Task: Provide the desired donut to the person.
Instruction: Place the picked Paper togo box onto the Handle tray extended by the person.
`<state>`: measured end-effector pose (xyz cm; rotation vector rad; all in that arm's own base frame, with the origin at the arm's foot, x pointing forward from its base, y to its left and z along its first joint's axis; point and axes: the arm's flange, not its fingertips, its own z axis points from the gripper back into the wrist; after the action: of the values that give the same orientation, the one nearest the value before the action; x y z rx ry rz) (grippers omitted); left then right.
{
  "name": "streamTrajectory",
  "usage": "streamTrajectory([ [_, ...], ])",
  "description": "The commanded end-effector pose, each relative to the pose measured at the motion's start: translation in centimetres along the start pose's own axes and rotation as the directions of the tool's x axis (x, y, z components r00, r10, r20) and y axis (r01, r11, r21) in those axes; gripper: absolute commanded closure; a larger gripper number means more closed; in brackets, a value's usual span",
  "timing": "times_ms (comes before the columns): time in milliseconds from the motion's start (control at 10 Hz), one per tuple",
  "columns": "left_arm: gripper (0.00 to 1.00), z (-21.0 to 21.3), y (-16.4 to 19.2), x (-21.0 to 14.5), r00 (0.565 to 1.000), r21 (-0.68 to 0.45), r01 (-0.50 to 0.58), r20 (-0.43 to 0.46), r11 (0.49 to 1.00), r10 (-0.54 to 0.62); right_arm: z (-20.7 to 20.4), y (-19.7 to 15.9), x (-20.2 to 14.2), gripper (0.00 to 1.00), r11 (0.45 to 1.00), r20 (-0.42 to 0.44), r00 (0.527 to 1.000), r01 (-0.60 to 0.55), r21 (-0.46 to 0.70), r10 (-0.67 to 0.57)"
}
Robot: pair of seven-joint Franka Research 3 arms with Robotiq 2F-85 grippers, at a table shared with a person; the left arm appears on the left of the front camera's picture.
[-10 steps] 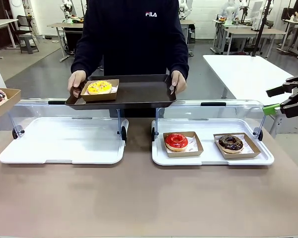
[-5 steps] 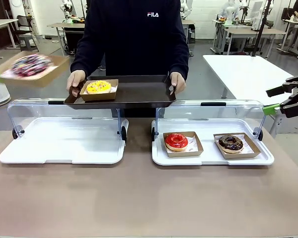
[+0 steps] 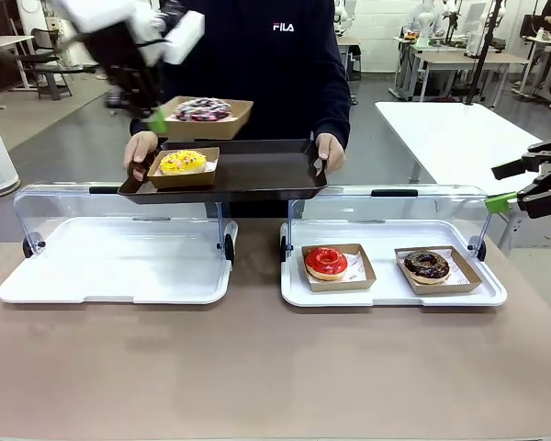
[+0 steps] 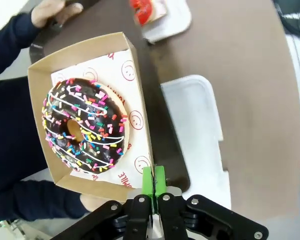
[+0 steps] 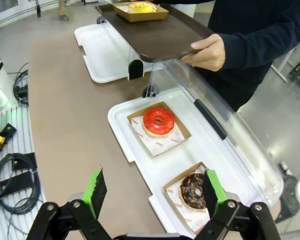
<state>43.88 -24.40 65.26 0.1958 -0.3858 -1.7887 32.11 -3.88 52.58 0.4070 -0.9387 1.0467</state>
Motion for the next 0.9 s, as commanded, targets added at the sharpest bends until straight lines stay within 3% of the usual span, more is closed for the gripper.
streamTrajectory([
  [0, 0.99, -1.0, 3.9, 1.4, 0.996, -0.001, -0.082, -0.015, 0.997, 0.082, -0.2, -0.2, 0.0, 0.00, 1.000, 0.027, 1.000, 0.003, 0.010, -0.003],
  [500, 0.99, -8.9, 6.7, 4.9, 0.983, -0.011, -0.175, 0.051, 0.985, 0.175, -0.2, -0.2, 0.0, 0.00, 1.000, 0.027, 1.000, 0.003, 0.010, -0.003],
  [800, 0.99, -12.5, 6.9, 5.1, 0.983, -0.011, -0.184, 0.028, 0.983, 0.184, -0.2, -0.2, 0.0, 0.00, 1.000, 0.027, 1.000, 0.003, 0.010, -0.003],
])
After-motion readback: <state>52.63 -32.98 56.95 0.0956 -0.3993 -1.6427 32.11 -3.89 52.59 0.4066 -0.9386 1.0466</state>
